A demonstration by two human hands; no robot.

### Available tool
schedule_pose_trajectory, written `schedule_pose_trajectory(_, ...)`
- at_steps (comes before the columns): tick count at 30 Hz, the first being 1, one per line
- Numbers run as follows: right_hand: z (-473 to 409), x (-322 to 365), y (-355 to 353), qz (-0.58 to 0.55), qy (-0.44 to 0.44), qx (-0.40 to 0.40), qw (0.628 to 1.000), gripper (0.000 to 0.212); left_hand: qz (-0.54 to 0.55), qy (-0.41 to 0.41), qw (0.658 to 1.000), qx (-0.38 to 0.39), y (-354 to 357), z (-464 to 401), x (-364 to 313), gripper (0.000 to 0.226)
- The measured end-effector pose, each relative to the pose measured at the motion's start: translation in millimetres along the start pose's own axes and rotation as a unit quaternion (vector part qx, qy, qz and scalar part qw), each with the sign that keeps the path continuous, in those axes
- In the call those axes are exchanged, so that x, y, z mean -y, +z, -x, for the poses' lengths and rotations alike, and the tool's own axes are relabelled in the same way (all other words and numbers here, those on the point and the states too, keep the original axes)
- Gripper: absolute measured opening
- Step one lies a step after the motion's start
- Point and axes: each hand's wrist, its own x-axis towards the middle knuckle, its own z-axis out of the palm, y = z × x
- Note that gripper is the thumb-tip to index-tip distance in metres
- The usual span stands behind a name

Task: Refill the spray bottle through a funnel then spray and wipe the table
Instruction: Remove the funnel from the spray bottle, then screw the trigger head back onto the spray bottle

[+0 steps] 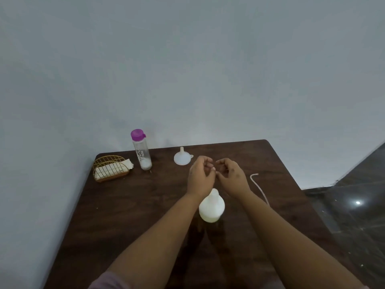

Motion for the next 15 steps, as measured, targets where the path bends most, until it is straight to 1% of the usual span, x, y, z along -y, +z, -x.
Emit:
schedule_pose_trajectory(3,34.7,-30.3,-26.0,0.015,0.005,-0.015,1.000,0.024,-0.005,0.034,0.999,0.005,27.5,35.4,-14.2,0.021)
schedule_pose_trajectory(5,59.1,-56.4,-41.9,0.022,0.028,-0.027,0.999,0.020,-0.019,0.047,0.998,0.024,47.8,61.6,-17.6,0.019)
schedule_pose_trajectory(8,94.0,-106.3,-57.8,0.052,0.098,-0.030,0.993,0.017,-0.032,0.020,0.995,0.090,78.0,98.7,-7.7,0.017)
schedule_pose_trajectory(9,103.9,-123.1,-62.3,0.072,0.124,-0.024,0.989,0.020,-0.046,0.006,0.992,0.114,86.5,108.7,-2.6,0.015)
schedule_pose_trajectory(11,121.8,-150.1,-69.5,0.131,0.166,0.005,0.977,0.038,-0.081,-0.024,0.984,0.159,100.4,125.7,8.6,0.018)
schedule_pose_trajectory(13,136.8,-164.5,-73.7,0.190,0.193,0.052,0.961,0.060,-0.116,-0.063,0.970,0.202,109.9,138.7,17.9,0.031)
schedule_pose_trajectory(15,147.5,-173.2,-74.1,0.239,0.183,0.104,0.948,0.079,-0.147,-0.107,0.952,0.246,115.4,147.0,24.4,0.042)
